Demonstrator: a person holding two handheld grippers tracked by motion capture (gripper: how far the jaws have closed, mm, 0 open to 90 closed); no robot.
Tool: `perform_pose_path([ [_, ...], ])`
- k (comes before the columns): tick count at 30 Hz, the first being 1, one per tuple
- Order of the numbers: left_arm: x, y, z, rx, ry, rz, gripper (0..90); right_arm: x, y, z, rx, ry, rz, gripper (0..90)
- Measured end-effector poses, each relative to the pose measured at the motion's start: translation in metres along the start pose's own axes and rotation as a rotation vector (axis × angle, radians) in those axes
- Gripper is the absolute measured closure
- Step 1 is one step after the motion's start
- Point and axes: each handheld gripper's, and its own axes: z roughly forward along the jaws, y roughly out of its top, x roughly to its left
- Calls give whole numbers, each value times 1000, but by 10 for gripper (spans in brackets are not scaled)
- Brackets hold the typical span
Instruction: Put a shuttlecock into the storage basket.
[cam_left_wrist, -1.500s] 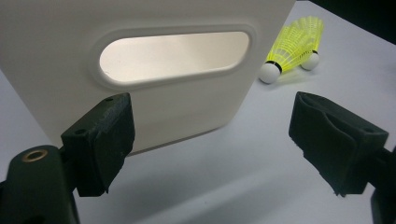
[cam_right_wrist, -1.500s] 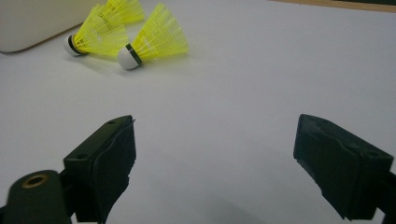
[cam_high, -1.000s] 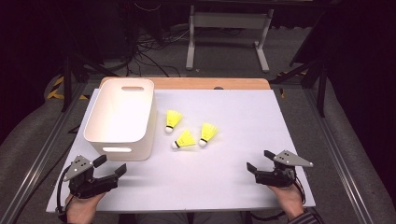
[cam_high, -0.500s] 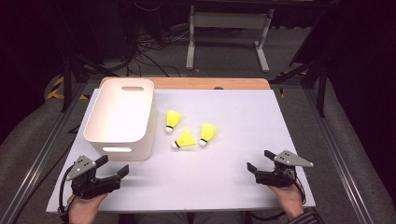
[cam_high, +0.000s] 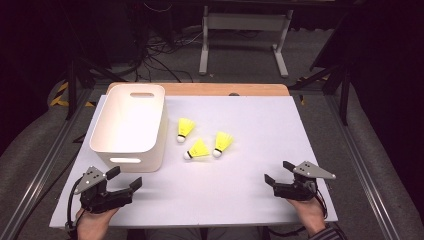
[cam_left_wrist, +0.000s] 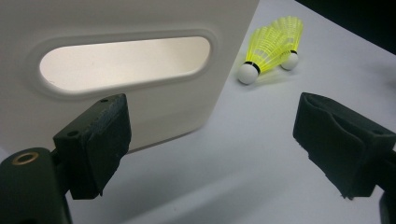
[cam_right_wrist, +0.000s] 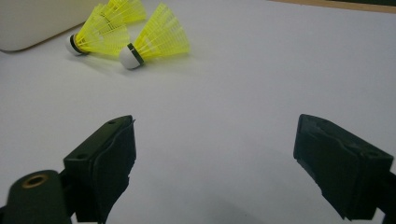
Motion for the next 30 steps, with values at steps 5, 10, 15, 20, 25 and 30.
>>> perform_pose_path([
  [5, -4, 1, 0, -8, -6, 2, 125, 0, 0, 0, 1, 1, -3, 135],
  [10, -9, 2, 2, -8, -18, 11, 129, 0, 0, 0, 2, -1, -2, 135],
  [15, -14, 3, 4, -8, -32, 16, 133, 0, 0, 0, 2, -1, -1, 135],
  [20, -17, 5, 5, -3, -42, 20, 136, 0, 0, 0, -1, 1, -2, 135],
  [25, -20, 5, 8, 0, -49, 29, 137, 0, 0, 0, 0, 1, -2, 135],
  [30, -24, 7, 11, 1, -62, 39, 138, 0, 0, 0, 0, 0, -2, 135],
])
